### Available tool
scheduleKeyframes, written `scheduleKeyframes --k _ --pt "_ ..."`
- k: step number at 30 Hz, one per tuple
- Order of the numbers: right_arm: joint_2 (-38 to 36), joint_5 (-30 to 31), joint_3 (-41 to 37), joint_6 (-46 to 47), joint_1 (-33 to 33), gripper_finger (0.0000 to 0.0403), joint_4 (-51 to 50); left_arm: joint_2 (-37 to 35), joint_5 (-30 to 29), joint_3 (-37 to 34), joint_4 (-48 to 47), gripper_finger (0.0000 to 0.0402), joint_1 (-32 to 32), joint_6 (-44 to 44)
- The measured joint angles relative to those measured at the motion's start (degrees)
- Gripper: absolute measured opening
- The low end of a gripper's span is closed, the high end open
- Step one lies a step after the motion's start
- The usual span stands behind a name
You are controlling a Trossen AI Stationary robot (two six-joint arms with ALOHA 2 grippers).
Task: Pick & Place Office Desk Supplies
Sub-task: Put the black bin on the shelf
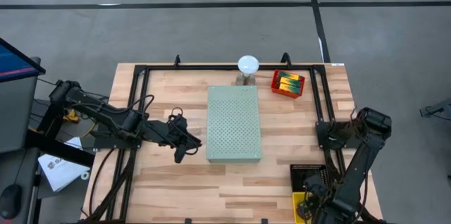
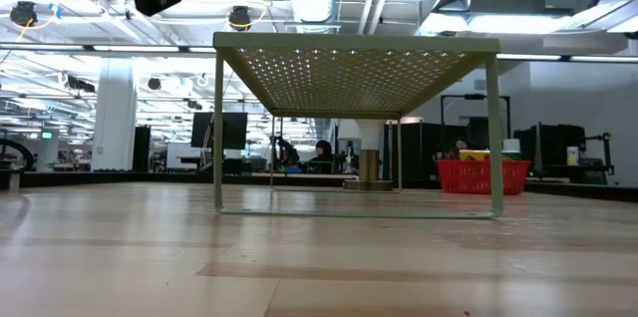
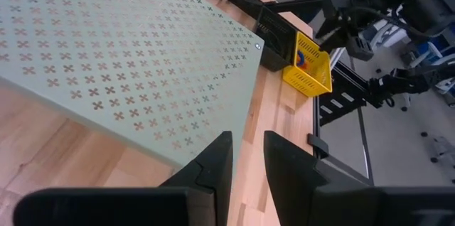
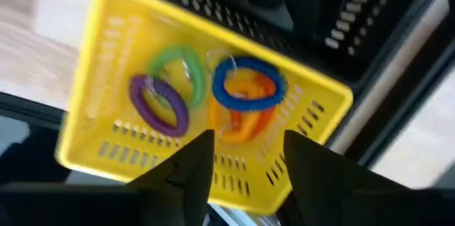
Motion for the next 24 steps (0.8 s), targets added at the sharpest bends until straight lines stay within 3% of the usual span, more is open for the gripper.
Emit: scheduleKeyframes --k 11,19,24 --pt "-5.7 8.7 -0.3 0.1 -6.2 0.0154 -15.2 0.0 -0.1 0.0 0.0 0.0076 -0.7 -1.3" --pt "-18.3 9.1 -14.7 -0.3 -13.3 0.0153 -5.3 0.0 -0.3 0.0 0.1 0.0076 -0.7 -1.6" --pt "-25.0 9.8 -21.5 -2.2 -13.7 0.0168 -3.0 0.0 -0.5 0.0 1.3 0.0076 -1.3 -3.0"
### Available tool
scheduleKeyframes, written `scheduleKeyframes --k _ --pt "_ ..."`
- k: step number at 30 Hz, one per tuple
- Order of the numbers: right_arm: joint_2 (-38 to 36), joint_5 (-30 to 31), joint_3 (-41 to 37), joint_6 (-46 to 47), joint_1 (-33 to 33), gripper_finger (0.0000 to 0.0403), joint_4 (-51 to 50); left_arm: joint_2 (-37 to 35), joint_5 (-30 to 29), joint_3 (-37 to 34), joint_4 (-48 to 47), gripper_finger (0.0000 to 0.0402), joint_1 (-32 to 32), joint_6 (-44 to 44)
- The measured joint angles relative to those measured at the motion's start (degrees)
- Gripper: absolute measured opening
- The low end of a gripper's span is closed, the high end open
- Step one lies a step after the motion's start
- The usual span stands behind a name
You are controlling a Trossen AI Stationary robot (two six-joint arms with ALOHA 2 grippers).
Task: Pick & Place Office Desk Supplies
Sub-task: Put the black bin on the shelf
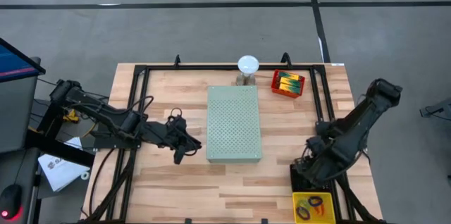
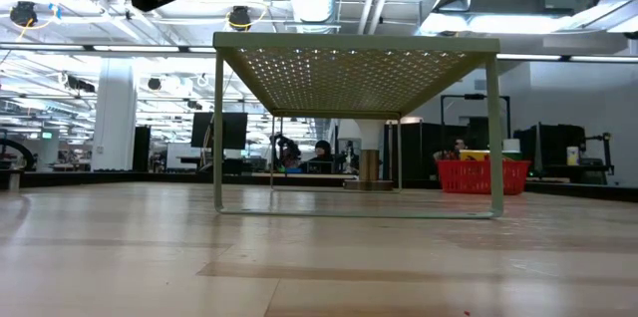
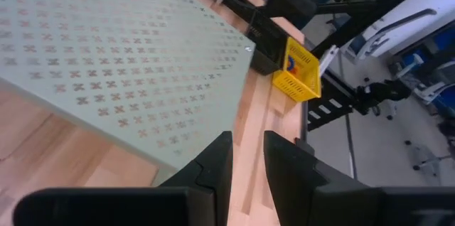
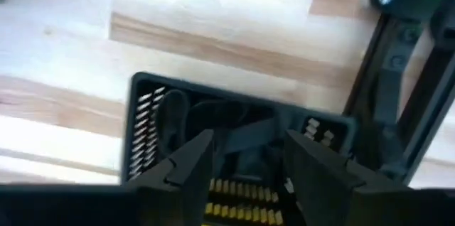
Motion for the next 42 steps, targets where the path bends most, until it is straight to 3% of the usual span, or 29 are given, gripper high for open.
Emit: scheduleKeyframes --k 4,9,18,26,42 --pt "-5.3 -1.1 -3.6 0.2 2.9 0.0182 0.0 0.0 0.0 0.0 1.4 0.0076 -0.6 0.0" --pt "-9.0 -7.6 -7.5 2.0 5.1 0.0181 0.9 0.0 0.0 0.0 1.6 0.0076 -0.6 0.0" --pt "-7.4 -7.7 -8.3 1.6 3.9 0.0155 1.5 0.0 -0.3 0.0 1.6 0.0076 -0.6 0.0" --pt "-7.4 -10.2 -14.3 1.9 5.2 0.0157 9.5 0.0 -0.5 0.0 1.9 0.0076 -0.6 -0.1" --pt "-7.4 -10.8 -16.7 2.2 6.4 0.0155 9.9 0.0 -0.4 0.0 2.7 0.0076 -0.6 -1.7"
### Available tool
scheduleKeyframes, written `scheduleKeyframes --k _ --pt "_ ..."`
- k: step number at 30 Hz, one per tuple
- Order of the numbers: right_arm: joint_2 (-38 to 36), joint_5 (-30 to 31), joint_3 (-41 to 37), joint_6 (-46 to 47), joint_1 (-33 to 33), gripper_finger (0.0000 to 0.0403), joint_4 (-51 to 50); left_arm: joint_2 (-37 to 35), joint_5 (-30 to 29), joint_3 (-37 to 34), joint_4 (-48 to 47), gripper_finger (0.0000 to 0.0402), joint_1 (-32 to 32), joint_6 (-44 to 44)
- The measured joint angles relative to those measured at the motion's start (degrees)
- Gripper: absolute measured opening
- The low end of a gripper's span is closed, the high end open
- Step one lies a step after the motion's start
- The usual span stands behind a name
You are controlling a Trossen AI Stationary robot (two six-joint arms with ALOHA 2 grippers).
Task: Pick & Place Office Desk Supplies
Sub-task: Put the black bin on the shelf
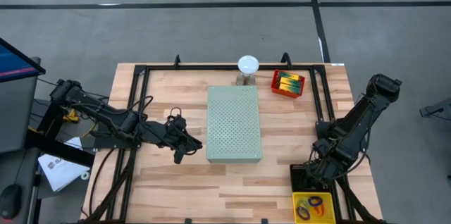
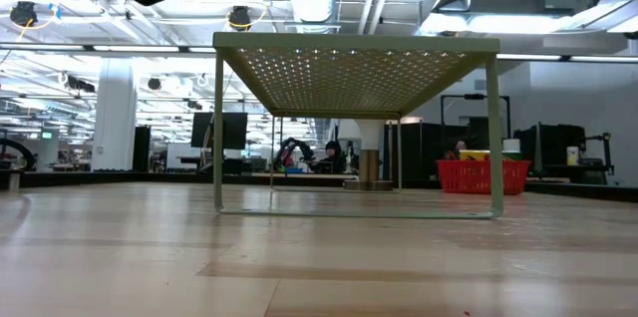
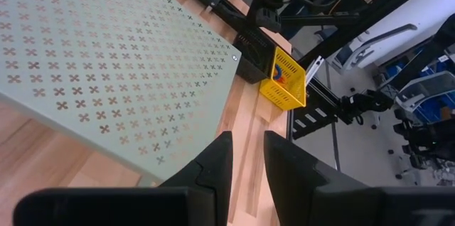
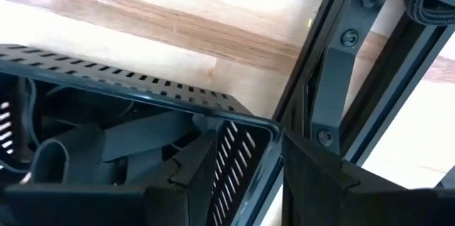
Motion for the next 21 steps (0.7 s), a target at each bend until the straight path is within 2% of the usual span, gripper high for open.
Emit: scheduleKeyframes --k 10,16,21 --pt "0.0 -0.2 -0.7 0.0 0.4 0.0132 0.4 0.0 0.2 0.0 0.0 0.0076 0.0 0.1" --pt "0.0 -0.2 -4.2 0.2 0.3 0.0123 6.9 0.0 0.9 0.0 -0.1 0.0076 0.0 0.2" --pt "0.0 0.1 -4.3 0.5 0.3 0.0119 6.1 0.0 1.1 0.0 -0.1 0.0076 0.0 0.2"
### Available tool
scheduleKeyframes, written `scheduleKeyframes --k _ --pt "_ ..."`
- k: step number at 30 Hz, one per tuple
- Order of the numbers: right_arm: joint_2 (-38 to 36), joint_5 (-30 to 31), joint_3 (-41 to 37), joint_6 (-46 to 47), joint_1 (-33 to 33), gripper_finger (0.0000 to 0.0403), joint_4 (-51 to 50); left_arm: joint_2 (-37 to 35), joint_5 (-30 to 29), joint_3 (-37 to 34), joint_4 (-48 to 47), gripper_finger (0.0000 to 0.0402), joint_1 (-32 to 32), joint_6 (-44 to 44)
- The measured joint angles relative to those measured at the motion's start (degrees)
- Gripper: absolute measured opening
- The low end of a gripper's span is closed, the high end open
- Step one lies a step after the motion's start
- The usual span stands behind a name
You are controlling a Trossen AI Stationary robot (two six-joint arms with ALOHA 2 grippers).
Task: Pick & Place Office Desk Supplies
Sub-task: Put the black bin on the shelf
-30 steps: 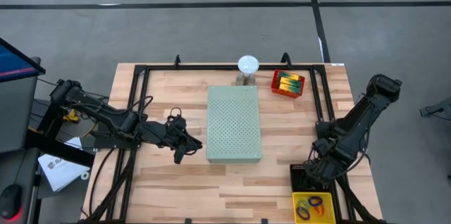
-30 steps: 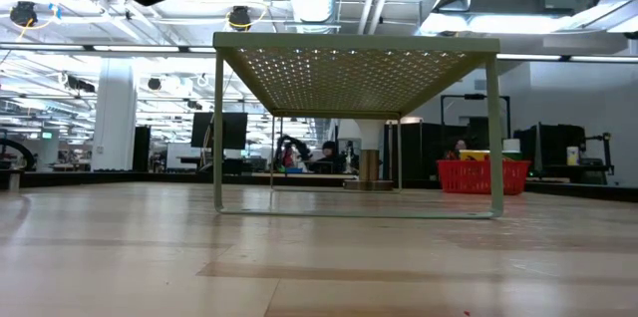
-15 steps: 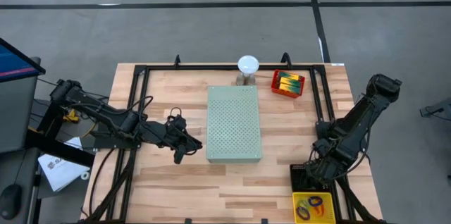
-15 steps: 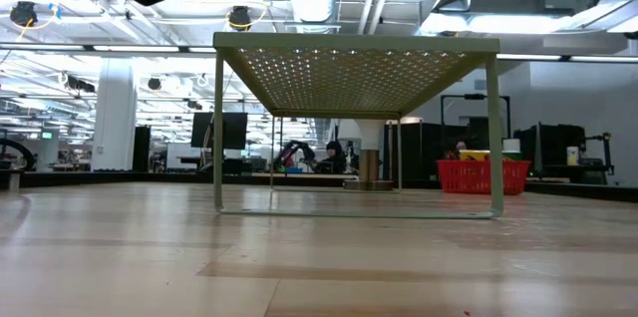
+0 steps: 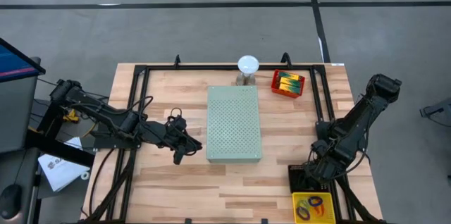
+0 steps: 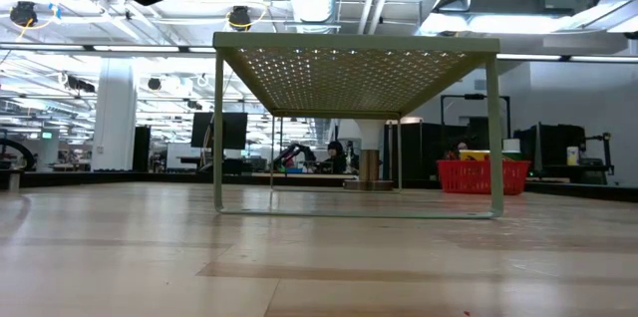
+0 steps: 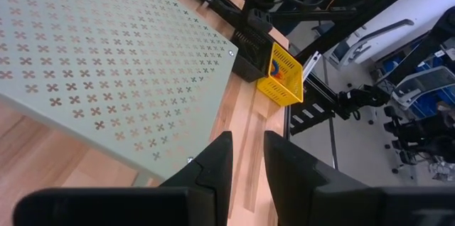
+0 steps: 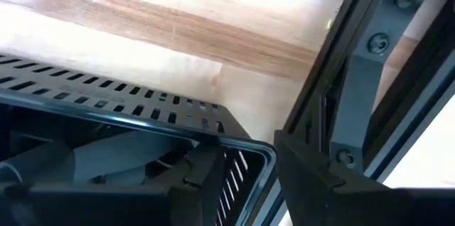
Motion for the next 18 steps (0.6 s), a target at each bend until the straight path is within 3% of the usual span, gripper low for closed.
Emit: scheduleKeyframes --k 4,9,18 --pt "0.0 0.8 0.0 0.2 0.0 0.0089 0.1 0.0 0.1 0.0 0.0 0.0076 0.0 0.0" --pt "-0.1 3.4 0.2 0.6 0.0 0.002 0.4 0.0 0.2 0.0 0.0 0.0076 0.0 0.0" --pt "-0.1 4.9 1.9 0.6 -2.2 0.0009 -3.2 0.0 0.2 0.0 0.0 0.0076 0.0 0.0"
